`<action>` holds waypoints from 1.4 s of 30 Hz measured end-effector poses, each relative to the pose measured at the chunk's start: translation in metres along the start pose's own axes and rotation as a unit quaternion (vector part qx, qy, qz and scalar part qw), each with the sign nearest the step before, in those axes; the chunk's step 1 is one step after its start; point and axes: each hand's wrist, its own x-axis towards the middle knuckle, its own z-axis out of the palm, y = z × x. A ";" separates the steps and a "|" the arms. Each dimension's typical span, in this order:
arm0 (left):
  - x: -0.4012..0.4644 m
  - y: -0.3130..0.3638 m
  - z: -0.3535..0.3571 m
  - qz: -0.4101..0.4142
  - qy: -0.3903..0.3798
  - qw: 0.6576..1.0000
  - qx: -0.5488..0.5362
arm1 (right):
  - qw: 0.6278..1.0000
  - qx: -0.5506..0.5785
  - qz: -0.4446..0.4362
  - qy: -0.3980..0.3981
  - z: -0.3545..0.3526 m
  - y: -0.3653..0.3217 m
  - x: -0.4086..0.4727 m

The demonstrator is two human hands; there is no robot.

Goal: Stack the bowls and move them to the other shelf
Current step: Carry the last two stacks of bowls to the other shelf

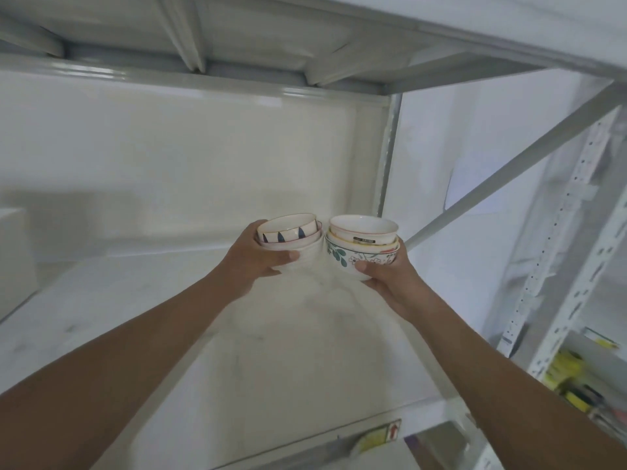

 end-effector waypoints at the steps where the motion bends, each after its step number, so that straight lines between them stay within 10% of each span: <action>1: -0.002 0.003 0.003 0.005 -0.013 1.000 -0.004 | 1.000 -0.005 0.000 0.018 0.000 -0.003 -0.007; 17: -0.037 0.022 0.089 0.022 -0.197 0.976 -0.089 | 0.974 -0.036 -0.025 0.220 -0.017 -0.058 -0.164; 42: -0.072 0.046 0.411 0.016 -0.397 0.908 -0.136 | 0.897 -0.127 -0.057 0.419 -0.176 -0.168 -0.416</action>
